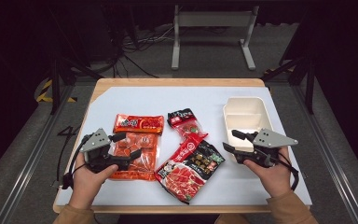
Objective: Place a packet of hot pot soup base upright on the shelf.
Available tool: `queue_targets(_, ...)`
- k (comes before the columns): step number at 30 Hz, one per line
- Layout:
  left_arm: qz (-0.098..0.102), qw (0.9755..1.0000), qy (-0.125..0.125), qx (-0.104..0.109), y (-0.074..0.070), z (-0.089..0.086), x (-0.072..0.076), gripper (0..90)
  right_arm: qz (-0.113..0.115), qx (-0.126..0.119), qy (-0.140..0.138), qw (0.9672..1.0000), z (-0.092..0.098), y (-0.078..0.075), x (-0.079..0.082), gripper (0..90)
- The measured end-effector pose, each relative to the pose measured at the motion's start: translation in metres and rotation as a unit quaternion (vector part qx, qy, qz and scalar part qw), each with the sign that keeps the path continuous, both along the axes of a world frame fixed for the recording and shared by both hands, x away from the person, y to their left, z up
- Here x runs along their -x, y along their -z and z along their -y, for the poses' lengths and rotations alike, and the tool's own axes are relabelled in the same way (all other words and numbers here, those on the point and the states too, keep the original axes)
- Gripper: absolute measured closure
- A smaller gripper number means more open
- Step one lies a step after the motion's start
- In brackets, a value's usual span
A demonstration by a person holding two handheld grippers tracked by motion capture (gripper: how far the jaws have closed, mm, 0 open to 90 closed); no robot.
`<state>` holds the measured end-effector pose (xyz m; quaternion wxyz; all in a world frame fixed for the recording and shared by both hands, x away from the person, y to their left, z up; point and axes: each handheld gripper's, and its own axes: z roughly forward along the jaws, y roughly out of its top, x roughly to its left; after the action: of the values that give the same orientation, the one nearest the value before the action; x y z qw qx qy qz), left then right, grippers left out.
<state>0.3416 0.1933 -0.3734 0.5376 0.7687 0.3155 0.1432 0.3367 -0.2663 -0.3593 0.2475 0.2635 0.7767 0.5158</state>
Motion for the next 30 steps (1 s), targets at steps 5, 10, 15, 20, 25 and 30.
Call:
queue_targets(5,0.01,0.9999,0.013,-0.005,-0.005,0.009,-0.002,15.5,0.007,-0.012,-0.005,0.9999,0.001,-0.003,0.001,44.3)
queue_targets(10,0.011,0.9996,0.025,0.001,-0.01,0.017,-0.004,15.5,-0.002,-0.011,-0.004,0.9999,0.003,-0.006,0.001,41.8)
queue_targets(15,0.007,0.9994,0.034,-0.008,-0.013,0.029,-0.016,15.5,-0.006,-0.011,0.015,0.9998,0.006,-0.009,0.001,39.6)
queue_targets(20,-0.019,0.9983,0.046,-0.029,-0.013,0.054,-0.031,12.0,-0.005,-0.009,0.02,0.9997,0.01,-0.012,0.002,39.0)
queue_targets(25,-0.032,0.997,0.065,-0.026,-0.012,0.072,-0.038,6.4,-0.006,-0.005,0.027,0.9996,0.013,-0.015,0.001,37.8)
queue_targets(30,-0.038,0.9954,0.076,-0.043,-0.01,0.089,-0.046,7.6,-0.011,-0.006,0.031,0.9995,0.017,-0.014,0.001,37.2)
